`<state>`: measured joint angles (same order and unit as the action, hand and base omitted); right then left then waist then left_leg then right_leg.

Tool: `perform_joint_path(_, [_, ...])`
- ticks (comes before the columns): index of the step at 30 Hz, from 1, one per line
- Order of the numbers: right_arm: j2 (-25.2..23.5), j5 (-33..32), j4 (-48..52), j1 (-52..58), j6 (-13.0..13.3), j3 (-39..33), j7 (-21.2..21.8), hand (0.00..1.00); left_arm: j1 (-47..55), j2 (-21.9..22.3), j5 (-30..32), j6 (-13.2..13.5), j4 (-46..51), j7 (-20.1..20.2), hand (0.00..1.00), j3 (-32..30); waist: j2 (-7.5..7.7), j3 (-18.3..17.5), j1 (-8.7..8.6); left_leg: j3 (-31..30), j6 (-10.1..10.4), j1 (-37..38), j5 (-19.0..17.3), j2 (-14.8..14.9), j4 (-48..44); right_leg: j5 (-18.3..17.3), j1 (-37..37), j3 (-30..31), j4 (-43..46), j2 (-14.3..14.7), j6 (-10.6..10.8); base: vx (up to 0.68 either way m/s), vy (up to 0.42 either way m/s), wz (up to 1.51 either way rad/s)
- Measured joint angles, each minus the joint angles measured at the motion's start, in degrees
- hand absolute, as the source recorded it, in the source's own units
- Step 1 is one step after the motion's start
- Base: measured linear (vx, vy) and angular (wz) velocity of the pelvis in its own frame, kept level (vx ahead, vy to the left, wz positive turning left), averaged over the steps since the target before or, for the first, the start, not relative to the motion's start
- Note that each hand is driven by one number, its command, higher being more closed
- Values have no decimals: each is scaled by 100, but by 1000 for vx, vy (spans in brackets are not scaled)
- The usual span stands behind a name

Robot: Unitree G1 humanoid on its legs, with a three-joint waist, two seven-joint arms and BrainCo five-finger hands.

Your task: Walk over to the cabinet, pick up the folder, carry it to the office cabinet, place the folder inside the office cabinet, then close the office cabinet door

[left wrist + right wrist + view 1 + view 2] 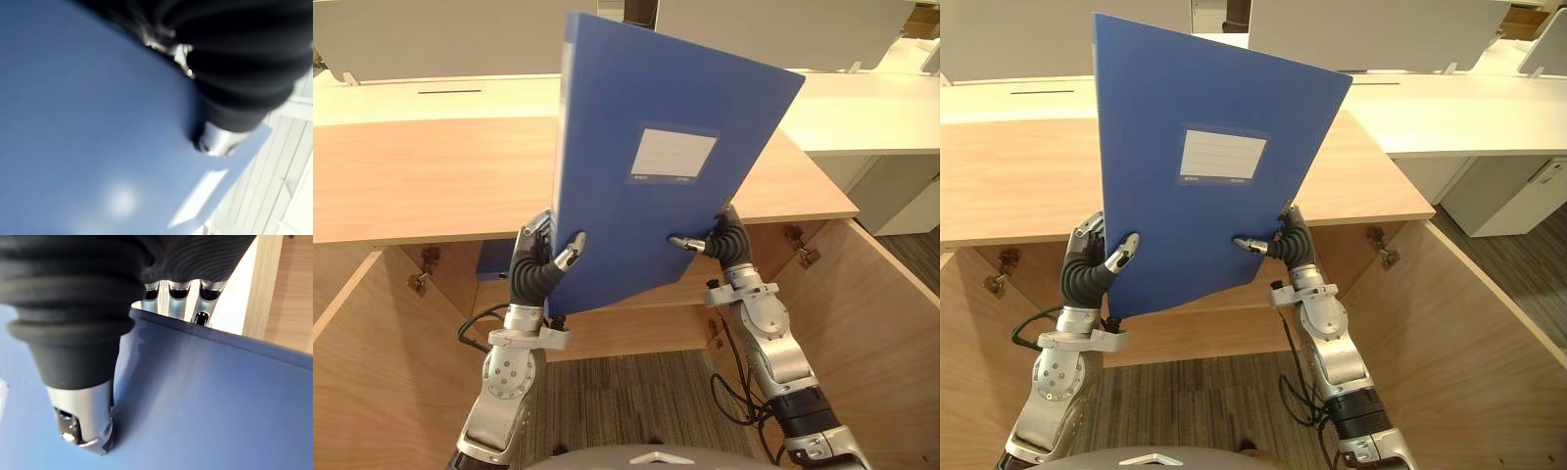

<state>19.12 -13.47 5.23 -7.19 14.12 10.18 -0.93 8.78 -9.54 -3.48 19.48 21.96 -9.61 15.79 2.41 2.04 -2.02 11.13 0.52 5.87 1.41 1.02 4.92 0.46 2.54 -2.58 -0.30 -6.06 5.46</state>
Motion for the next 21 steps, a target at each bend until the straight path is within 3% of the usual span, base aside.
perform_joint_path(3, [4, -37, 0, 0, -15, 5, 186, 100, 0, -19, -92, 1, -72, 0, 100, -59, 10, -6, 1, -3, 1, -76, 32, 0, 1, 8, -73, 2, 12, -1, -5, -51, -15, 1])
perform_joint_path(4, [4, -89, -1, 1, -26, 22, 232, 100, 0, -41, -92, 1, -99, 0, 0, -102, 17, -2, 3, -3, 4, -96, 46, 0, 1, 22, -78, 3, 8, 0, -5, -37, -15, 1])
perform_joint_path(15, [-106, -85, 0, 4, -25, 79, 408, 100, 20, -160, 44, -105, -539, 15, 0, -252, 24, -11, 5, -12, 11, -115, 88, 2, 4, 49, -101, -3, -13, -1, -8, -37, -11, 0])
perform_joint_path(21, [-520, 3, 27, 202, -25, 20, 390, 100, 165, 18, 264, -110, -557, 1, 0, -523, 95, -101, 11, -32, 10, -188, 102, 4, 3, 57, -157, -26, -23, 0, -10, 0, 0, 0])
